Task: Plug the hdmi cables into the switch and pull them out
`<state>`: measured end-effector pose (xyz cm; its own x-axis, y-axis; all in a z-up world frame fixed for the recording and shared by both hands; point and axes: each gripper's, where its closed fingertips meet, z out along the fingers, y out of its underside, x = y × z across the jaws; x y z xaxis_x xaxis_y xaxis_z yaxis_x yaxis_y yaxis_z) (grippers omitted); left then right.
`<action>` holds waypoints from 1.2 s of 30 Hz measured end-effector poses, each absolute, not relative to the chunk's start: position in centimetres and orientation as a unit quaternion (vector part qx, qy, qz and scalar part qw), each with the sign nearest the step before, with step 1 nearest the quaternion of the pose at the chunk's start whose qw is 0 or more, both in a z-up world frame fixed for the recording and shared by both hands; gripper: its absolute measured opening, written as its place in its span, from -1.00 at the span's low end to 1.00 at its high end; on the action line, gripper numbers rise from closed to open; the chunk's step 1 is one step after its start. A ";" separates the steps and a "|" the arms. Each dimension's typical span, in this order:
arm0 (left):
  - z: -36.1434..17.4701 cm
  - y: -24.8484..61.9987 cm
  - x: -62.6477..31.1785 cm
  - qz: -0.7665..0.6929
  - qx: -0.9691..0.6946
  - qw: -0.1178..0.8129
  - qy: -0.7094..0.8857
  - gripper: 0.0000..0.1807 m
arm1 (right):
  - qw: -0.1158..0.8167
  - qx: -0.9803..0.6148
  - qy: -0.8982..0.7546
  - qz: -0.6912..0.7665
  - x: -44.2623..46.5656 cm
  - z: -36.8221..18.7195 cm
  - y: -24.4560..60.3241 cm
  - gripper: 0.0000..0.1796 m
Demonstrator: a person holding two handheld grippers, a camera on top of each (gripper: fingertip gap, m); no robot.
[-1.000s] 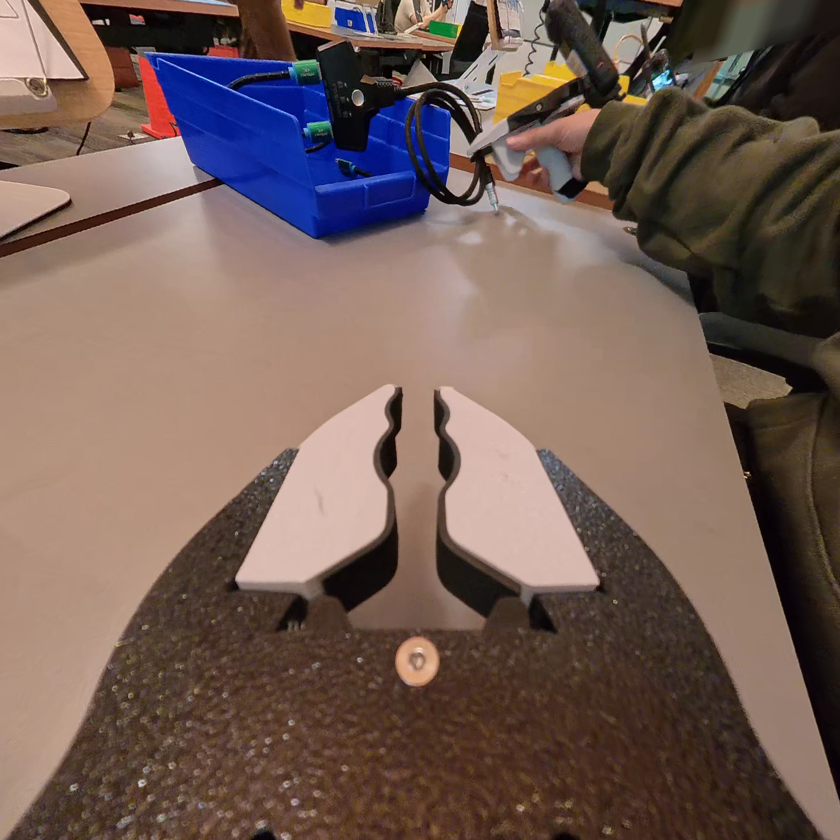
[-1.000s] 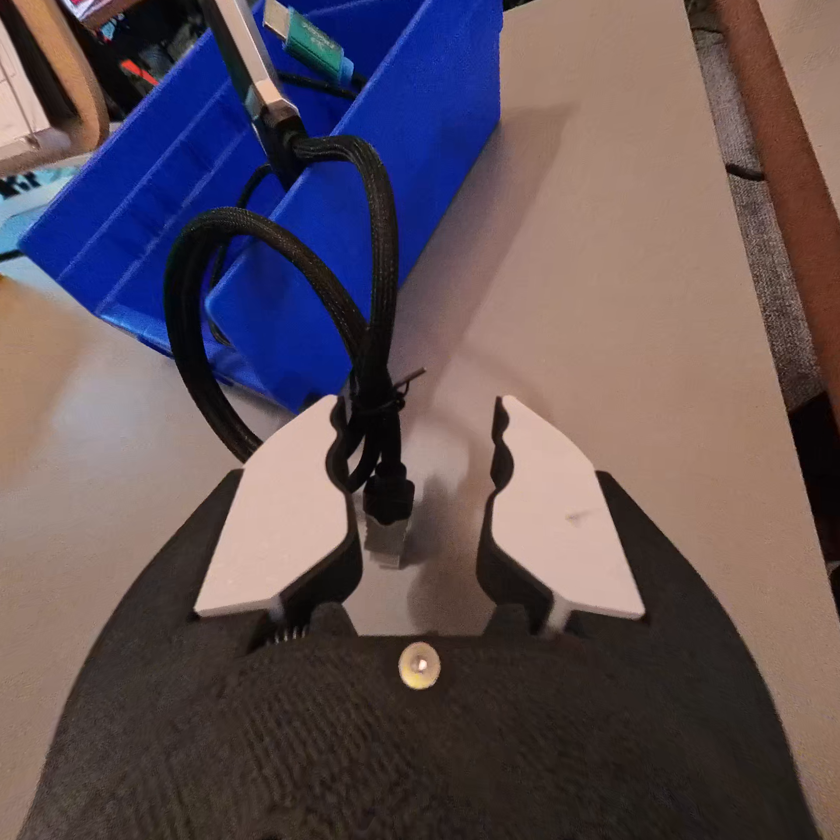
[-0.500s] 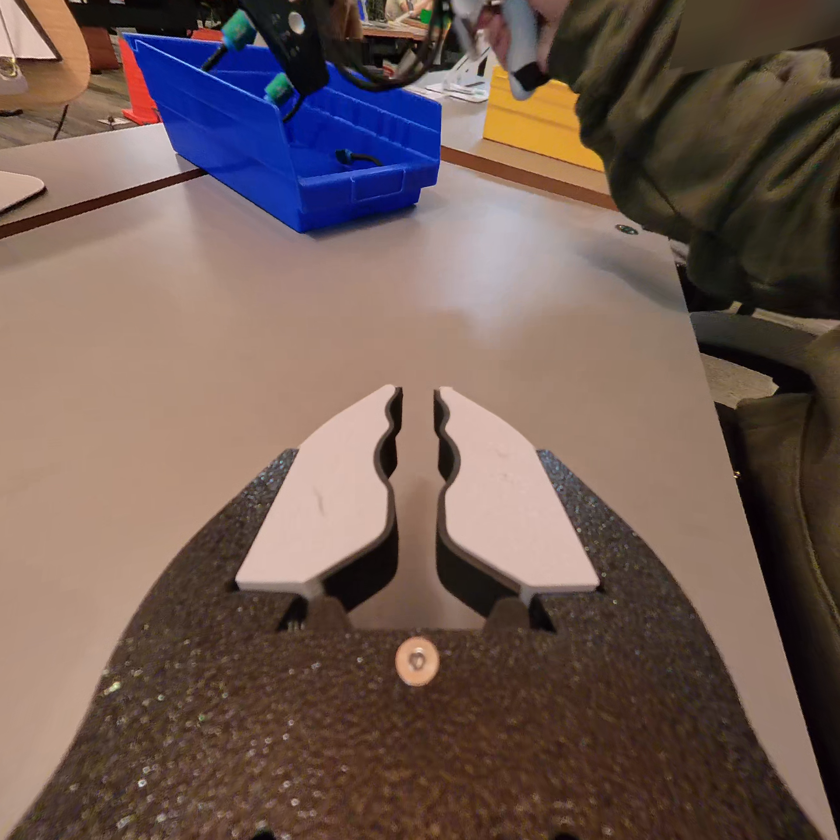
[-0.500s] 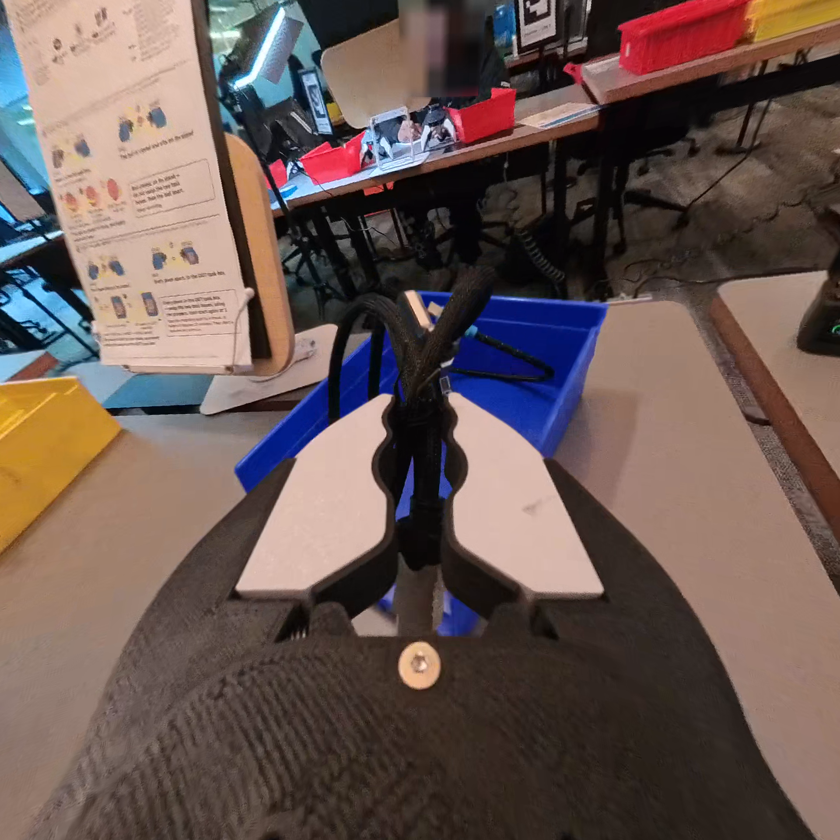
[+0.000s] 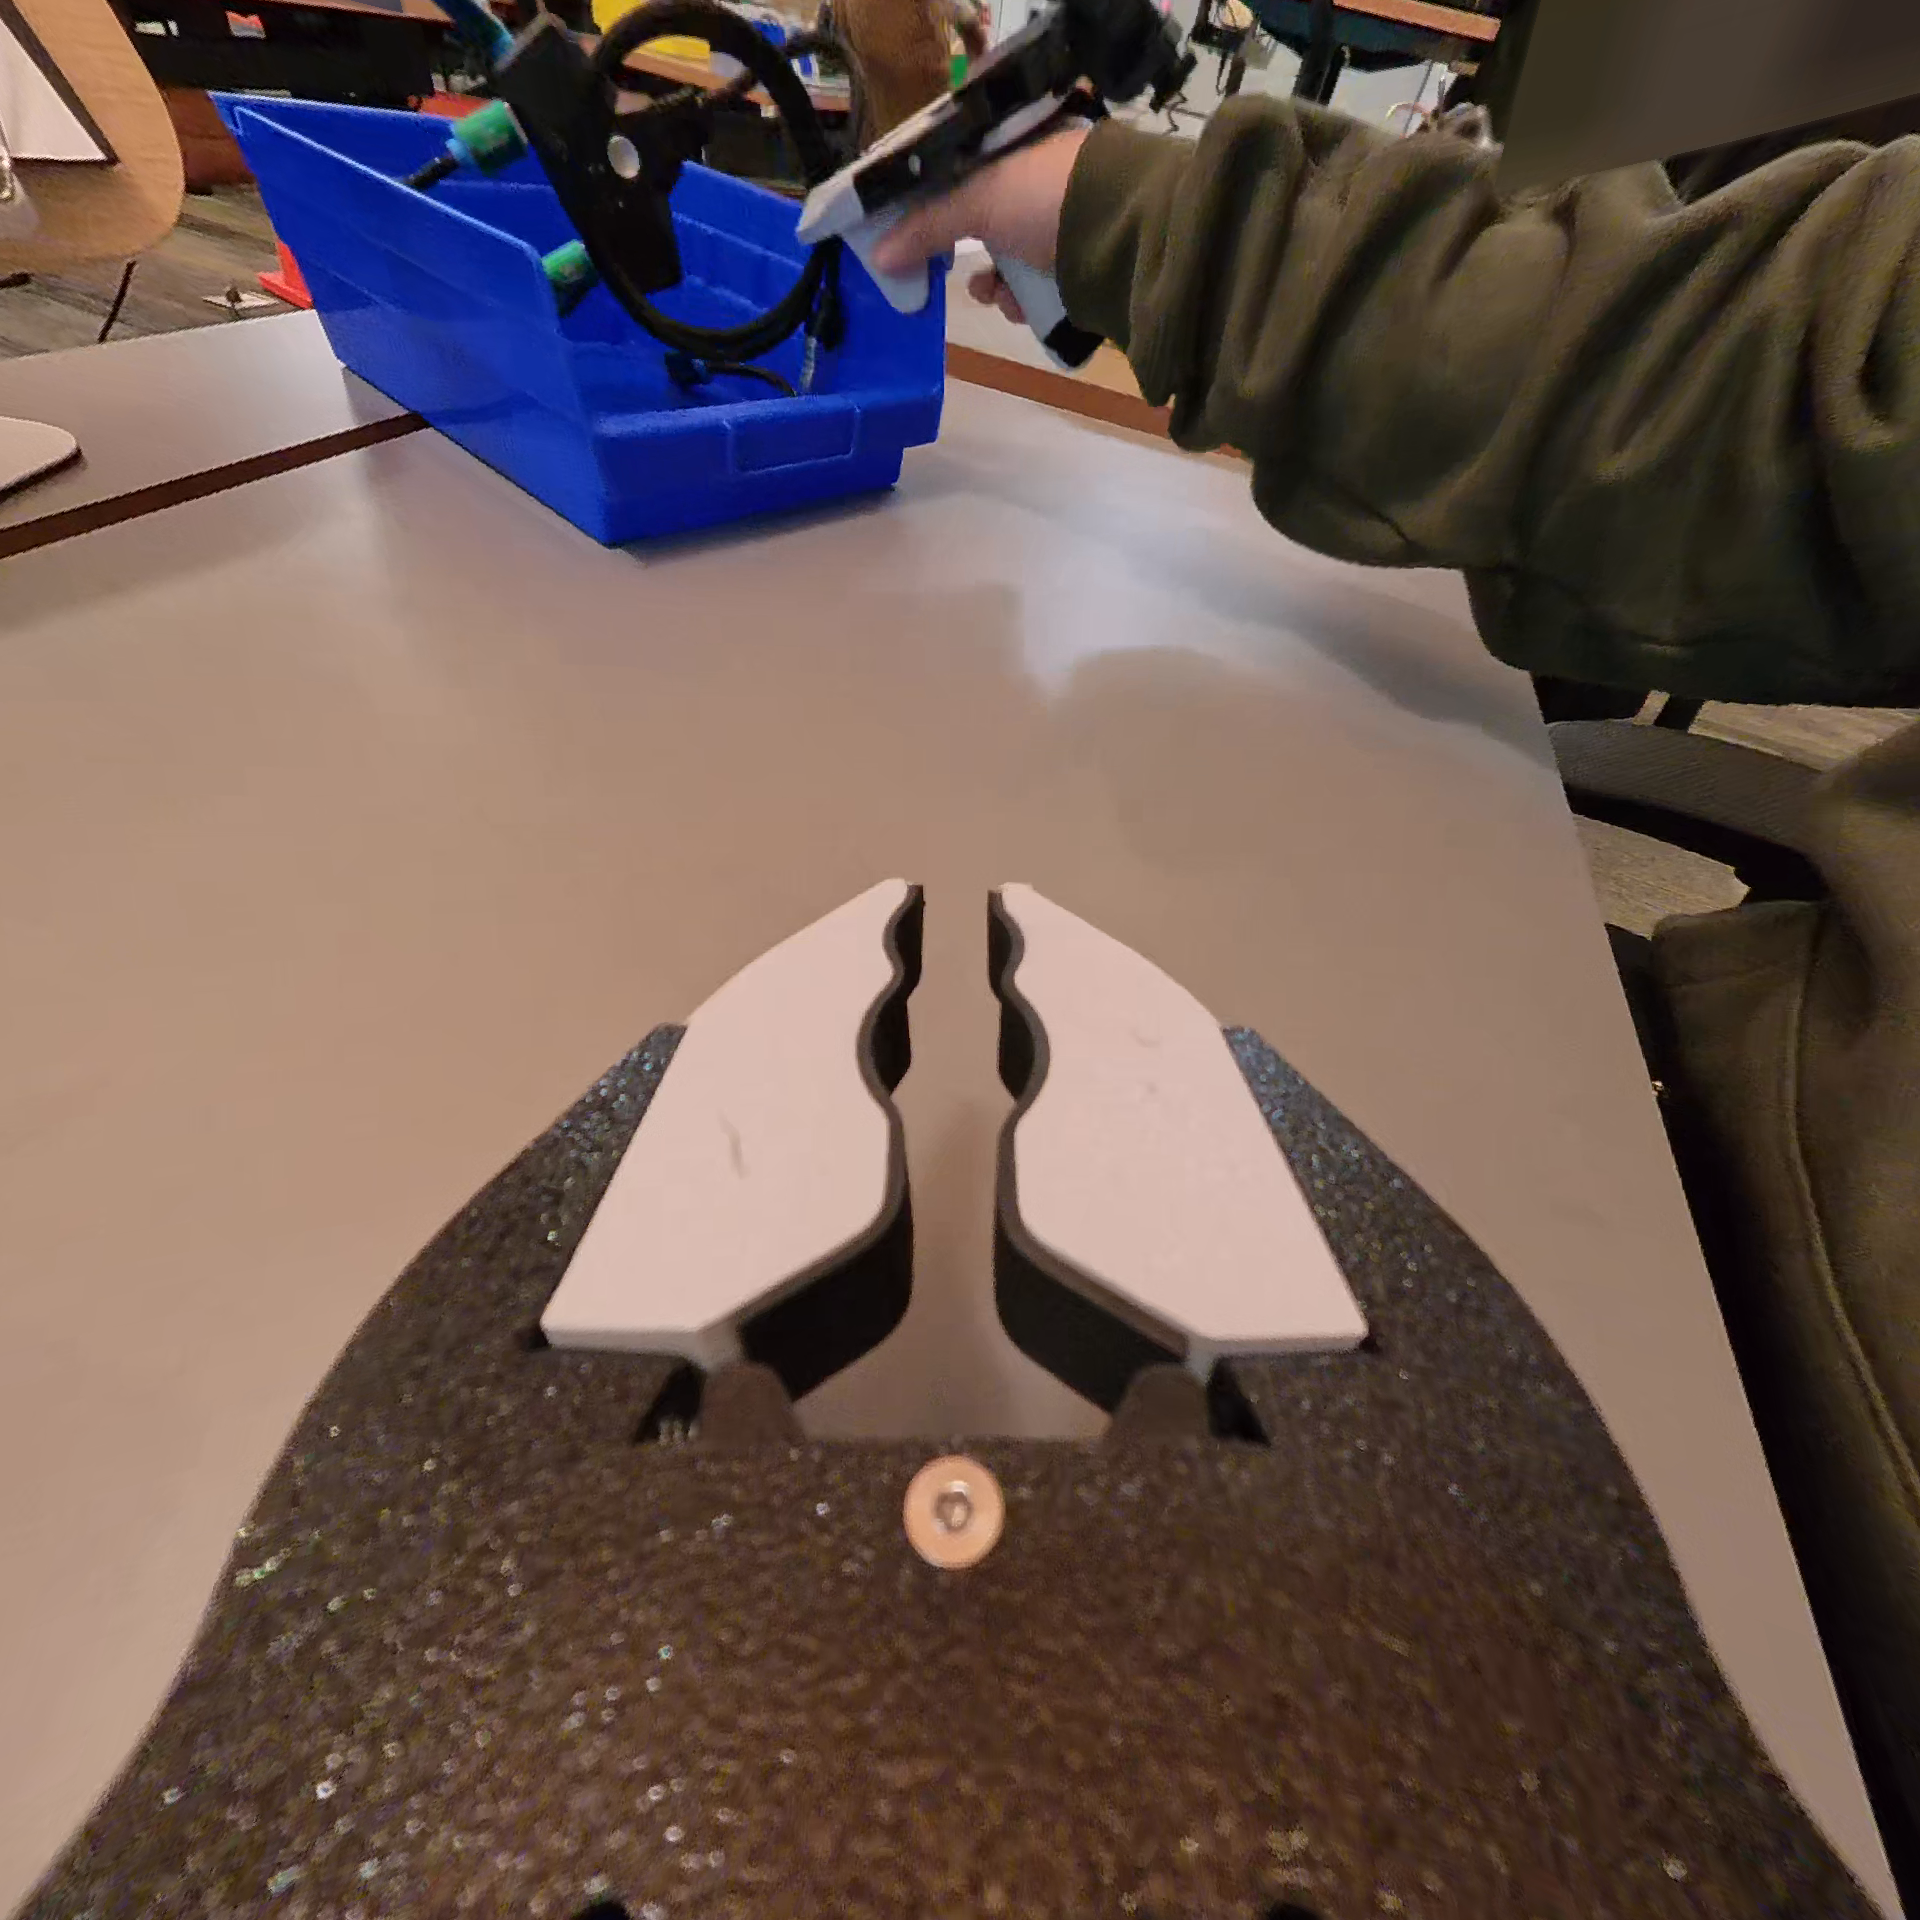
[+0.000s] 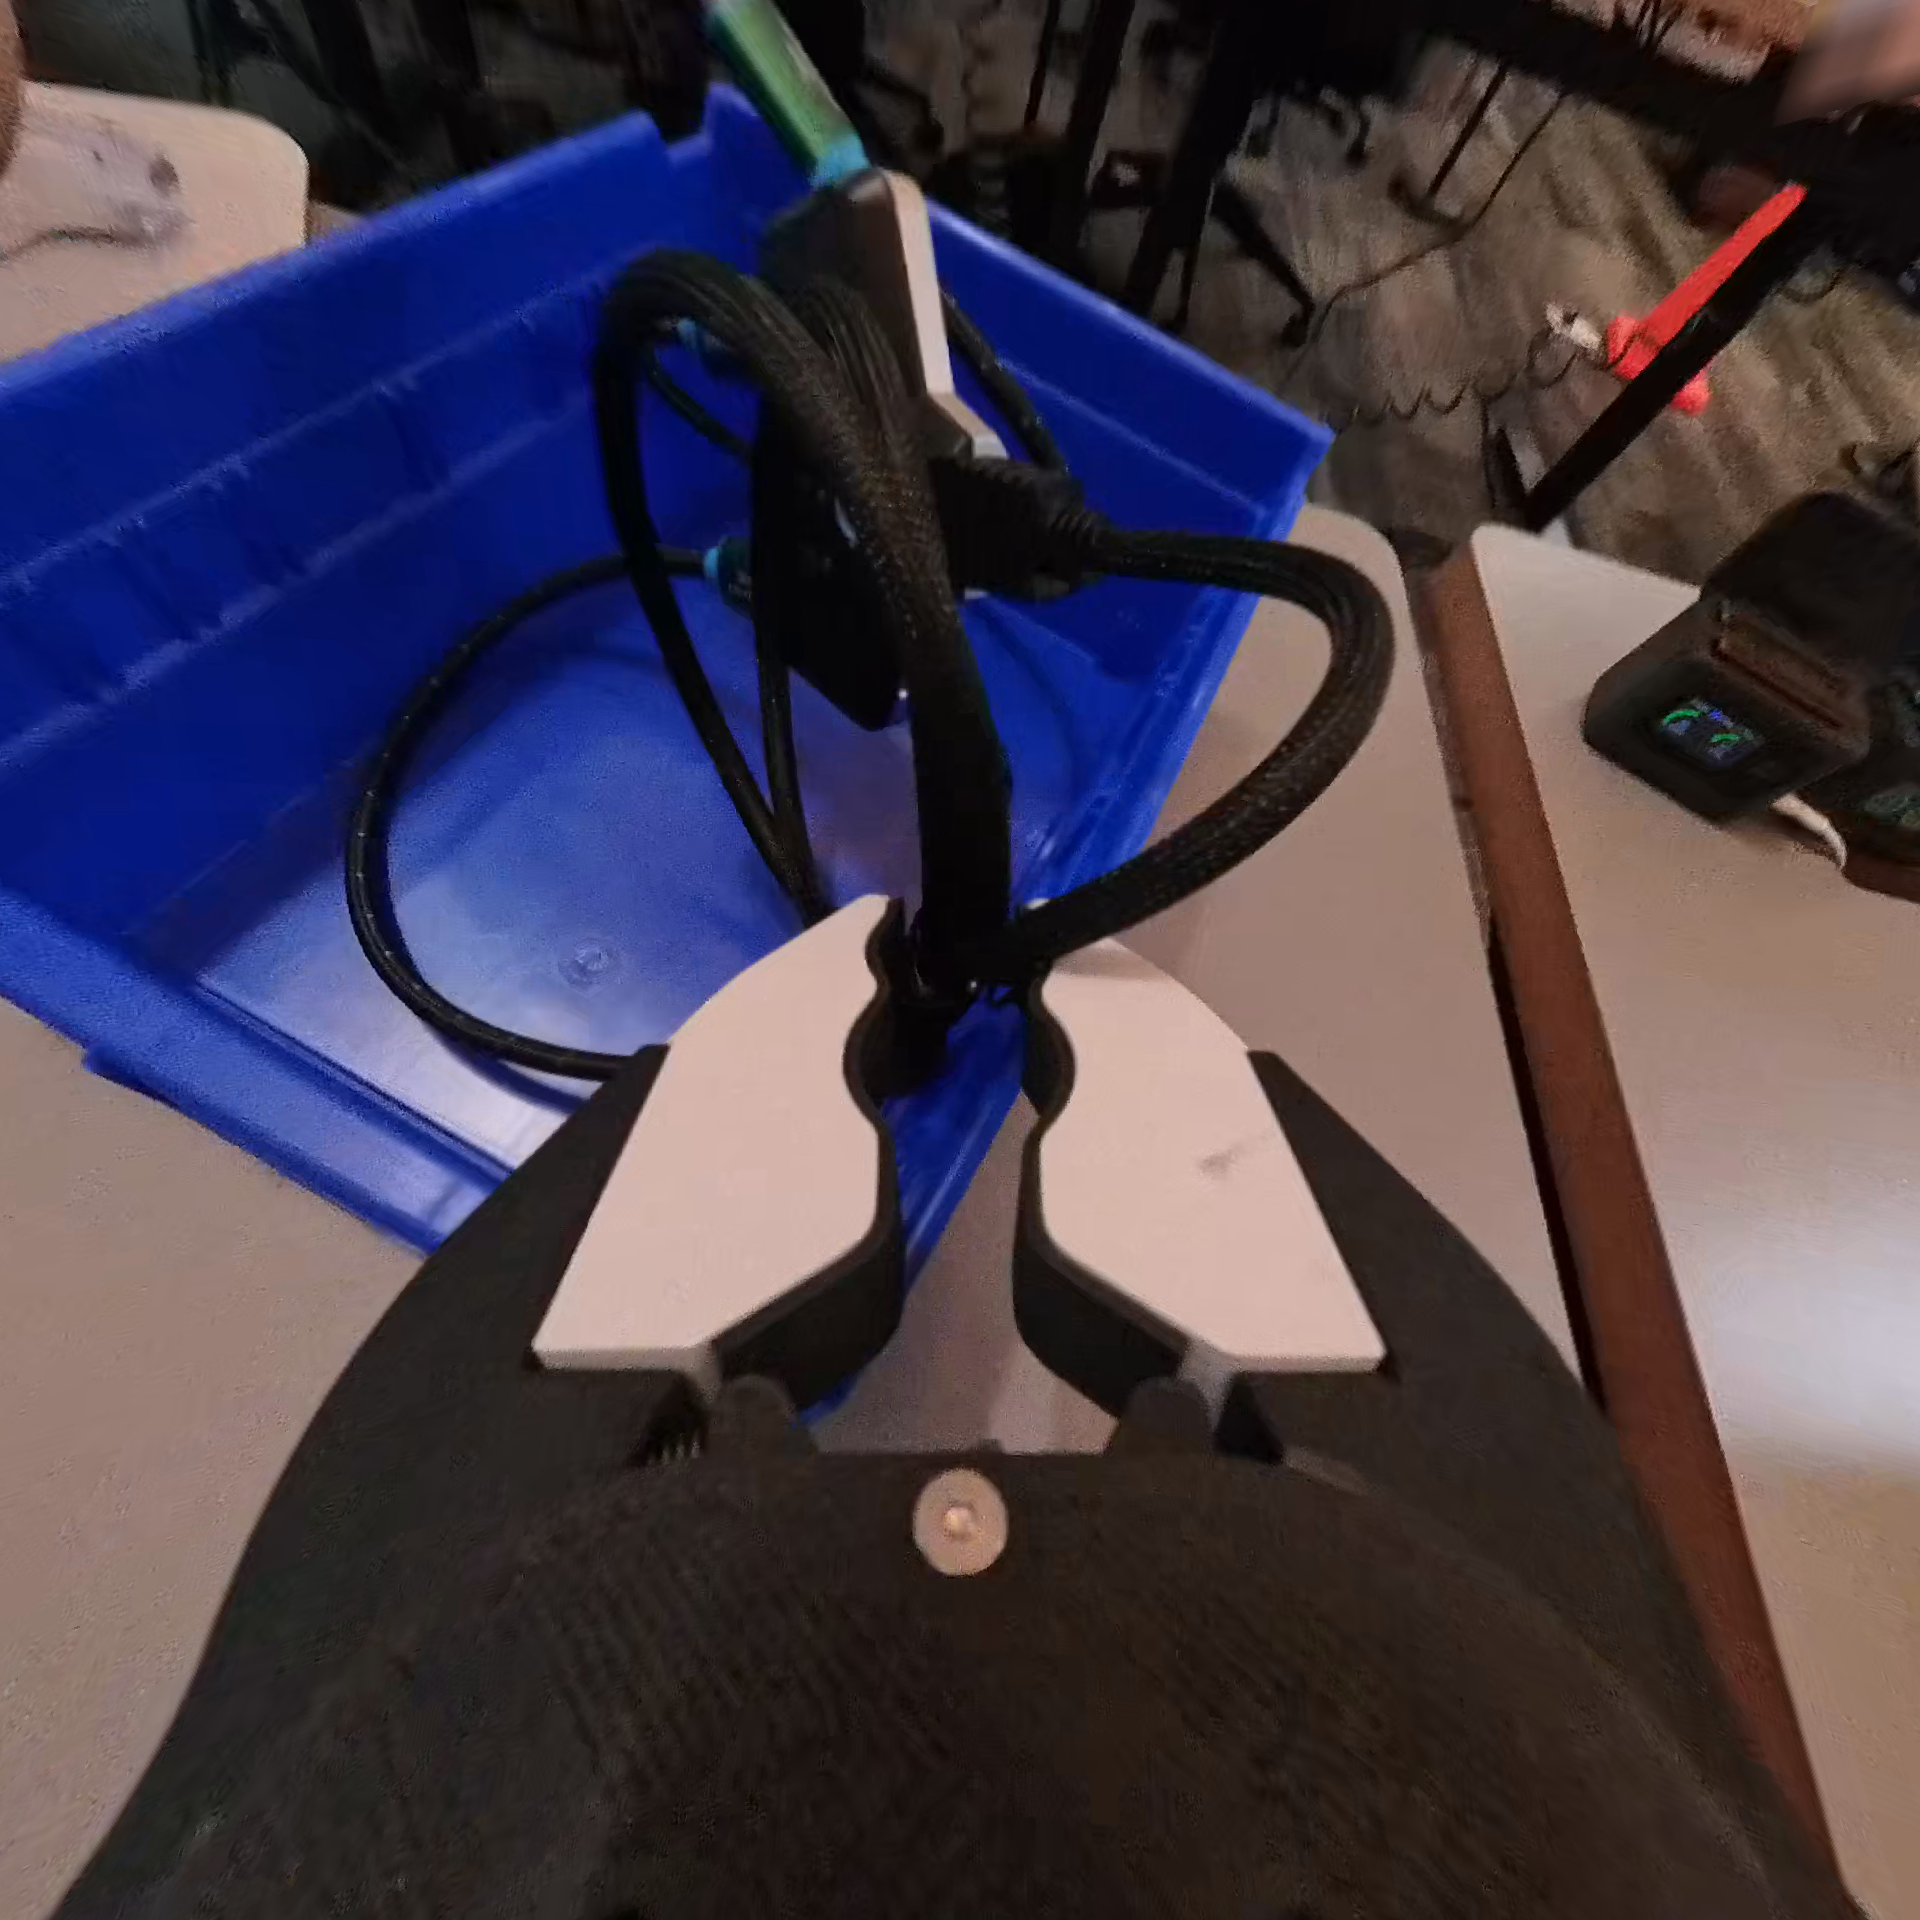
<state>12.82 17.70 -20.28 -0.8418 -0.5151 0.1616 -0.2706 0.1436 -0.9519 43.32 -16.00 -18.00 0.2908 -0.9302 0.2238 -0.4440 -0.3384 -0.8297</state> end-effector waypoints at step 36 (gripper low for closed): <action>-18.8 17.4 12.4 -0.624 -0.259 0.101 0.730 -0.82 | 0.355 -0.724 0.414 -0.423 33.9 -13.2 -16.7 -0.29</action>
<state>12.41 17.36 -18.82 -0.8452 -0.5048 0.1756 -0.2518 0.0863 -0.9639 33.92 -16.66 -13.17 0.3003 -0.8994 0.3178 -0.2990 -0.4051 -0.8640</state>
